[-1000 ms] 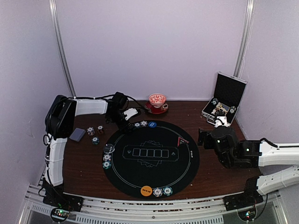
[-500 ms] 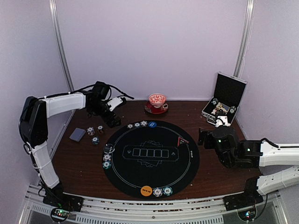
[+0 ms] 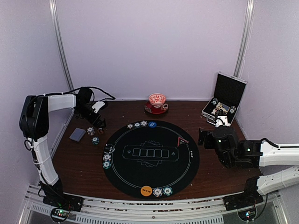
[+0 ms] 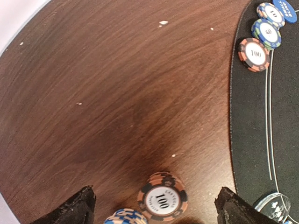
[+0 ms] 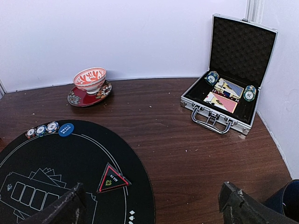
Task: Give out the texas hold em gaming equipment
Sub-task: Pick up the poker chip from the pile of poker chips.
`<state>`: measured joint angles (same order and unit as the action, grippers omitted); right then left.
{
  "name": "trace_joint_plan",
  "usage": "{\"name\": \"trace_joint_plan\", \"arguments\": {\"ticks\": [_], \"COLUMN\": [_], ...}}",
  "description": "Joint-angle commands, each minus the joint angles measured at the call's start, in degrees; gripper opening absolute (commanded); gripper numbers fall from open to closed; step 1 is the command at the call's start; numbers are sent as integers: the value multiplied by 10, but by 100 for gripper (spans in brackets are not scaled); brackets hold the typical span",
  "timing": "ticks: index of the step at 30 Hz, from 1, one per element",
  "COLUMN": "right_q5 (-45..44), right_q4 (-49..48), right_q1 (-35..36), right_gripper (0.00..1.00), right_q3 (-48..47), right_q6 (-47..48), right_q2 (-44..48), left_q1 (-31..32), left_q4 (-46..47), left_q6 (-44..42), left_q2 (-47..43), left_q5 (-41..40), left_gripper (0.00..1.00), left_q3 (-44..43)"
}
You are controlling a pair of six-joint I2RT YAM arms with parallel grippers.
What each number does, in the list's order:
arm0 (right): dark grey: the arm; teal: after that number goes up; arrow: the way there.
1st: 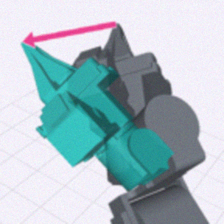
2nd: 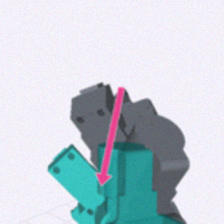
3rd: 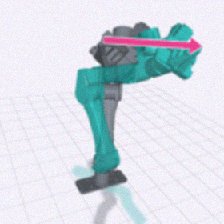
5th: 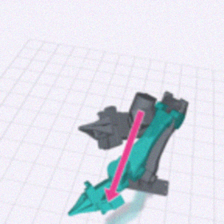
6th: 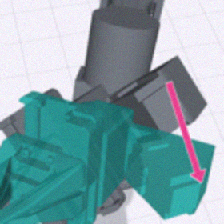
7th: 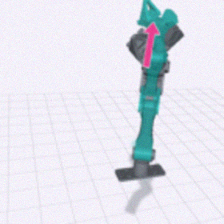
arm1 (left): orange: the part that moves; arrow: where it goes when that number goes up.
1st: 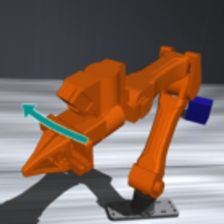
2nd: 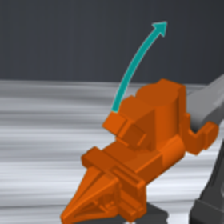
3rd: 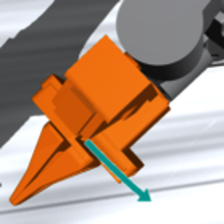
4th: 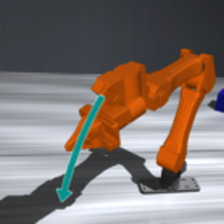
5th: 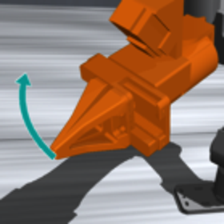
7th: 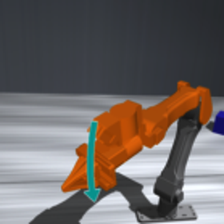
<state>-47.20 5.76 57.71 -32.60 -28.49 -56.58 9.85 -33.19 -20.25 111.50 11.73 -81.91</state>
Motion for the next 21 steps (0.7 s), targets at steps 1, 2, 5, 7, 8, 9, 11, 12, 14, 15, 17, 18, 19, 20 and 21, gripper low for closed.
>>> {"name": "trace_joint_plan", "arguments": {"ticks": [1,2,5,7,8,9,11,12,14,15,17,18,19,20,21], "right_q5": [0,0,1,0,0,0,0,1,0,0,0,0,0,0,1], "right_q4": [0,1,0,1,0,0,0,0,0,1,0,0,1,2,1], "right_q1": [-2,-2,-2,-2,-2,-2,-2,-2,-2,-2,-2,-2,-2,-2,-2], "right_gripper": [100,100,100,100,100,100,100,100,100,100,100,100,100,100,100], "right_q3": [-8,-7,-8,-7,-7,-7,-6,-7,-7,-7,-7,-7,-7,-8,-7], "right_q6": [4,3,3,4,3,4,3,3,3,3,4,4,3,3,3], "right_q2": [1,2,1,1,1,1,2,2,1,2,2,2,2,2,3], "left_q1": [5,5,5,5,5,5,5,5,5,5,4,5,5,5,5], "left_q4": [3,3,5,6,7,9,14,15,17,17,18,18,18,18,21], "left_q6": [-3,-3,-3,-2,-2,0,1,1,1,2,2,2,2,2,1], "left_q2": [10,13,22,26,27,28,28,28,29,30,31,30,30,30,30], "left_q5": [20,20,16,12,11,7,-1,-2,-4,-4,-8,-9,-10,-11,-12], "left_gripper": [91,91,89,88,87,86,85,85,83,82,80,79,78,77,75], "left_q3": [-1,0,1,2,3,5,9,11,14,15,16,17,19,21,23]}}
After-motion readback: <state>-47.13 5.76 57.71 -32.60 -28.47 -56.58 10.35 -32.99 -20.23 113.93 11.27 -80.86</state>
